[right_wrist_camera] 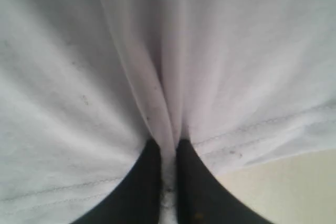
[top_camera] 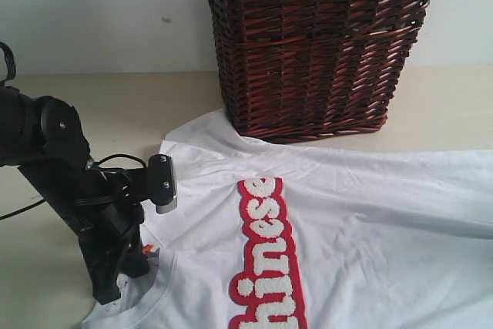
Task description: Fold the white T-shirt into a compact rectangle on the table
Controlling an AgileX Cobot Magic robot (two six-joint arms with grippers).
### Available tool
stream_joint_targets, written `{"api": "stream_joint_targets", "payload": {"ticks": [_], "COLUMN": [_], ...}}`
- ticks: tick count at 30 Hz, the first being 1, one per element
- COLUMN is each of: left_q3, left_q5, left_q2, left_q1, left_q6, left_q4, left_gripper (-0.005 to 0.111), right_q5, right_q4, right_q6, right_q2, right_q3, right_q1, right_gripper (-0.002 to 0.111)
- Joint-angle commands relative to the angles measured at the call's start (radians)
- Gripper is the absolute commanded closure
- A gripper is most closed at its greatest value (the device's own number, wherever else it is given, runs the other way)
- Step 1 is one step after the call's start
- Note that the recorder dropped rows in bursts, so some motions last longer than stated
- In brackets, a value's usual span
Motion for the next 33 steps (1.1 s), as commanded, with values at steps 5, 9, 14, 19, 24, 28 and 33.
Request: {"api": "stream_joint_targets", "payload": {"ticks": [5,9,14,19,24,28,33], "left_q3": [0.021,0.021,0.021,0.021,0.021,0.021,0.021], "left_q5": [-0.037,-0.045,-0.042,-0.059,-0.083,-0.078,-0.009], "left_q2": [-0.006,-0.076,-0.185,-0.297,-0.355,-0.392,-0.439], "left_q1": [0.004,0.011,0.032,0.042,0.042,0.042,0.042], "left_q6": [-0.066,-0.082,-0.148,-0.191,-0.241,-0.329,-0.473], "left_q4": [0.03,0.035,0.078,0.132,0.159,0.286,0.468], "left_gripper": [0.107,0.107,0.107,0.107,0.107,0.107,0.107], "right_q5": [0.017,0.017,0.017,0.019,0.047,0.048,0.055], "right_q4": [-0.091,-0.087,-0.079,-0.005,0.088,0.086,0.101], "right_q6": [0.031,0.031,0.031,0.031,-0.038,-0.076,-0.081], "right_q2": [0.025,0.005,-0.093,-0.276,-0.431,-0.563,-0.694], "right_q3": [0.019,0.019,0.019,0.019,0.019,0.019,0.019], "right_q1": [-0.006,-0.004,-0.004,-0.004,-0.004,-0.004,-0.004], "right_gripper": [0.108,0.108,0.108,0.108,0.108,0.108,0.108]}}
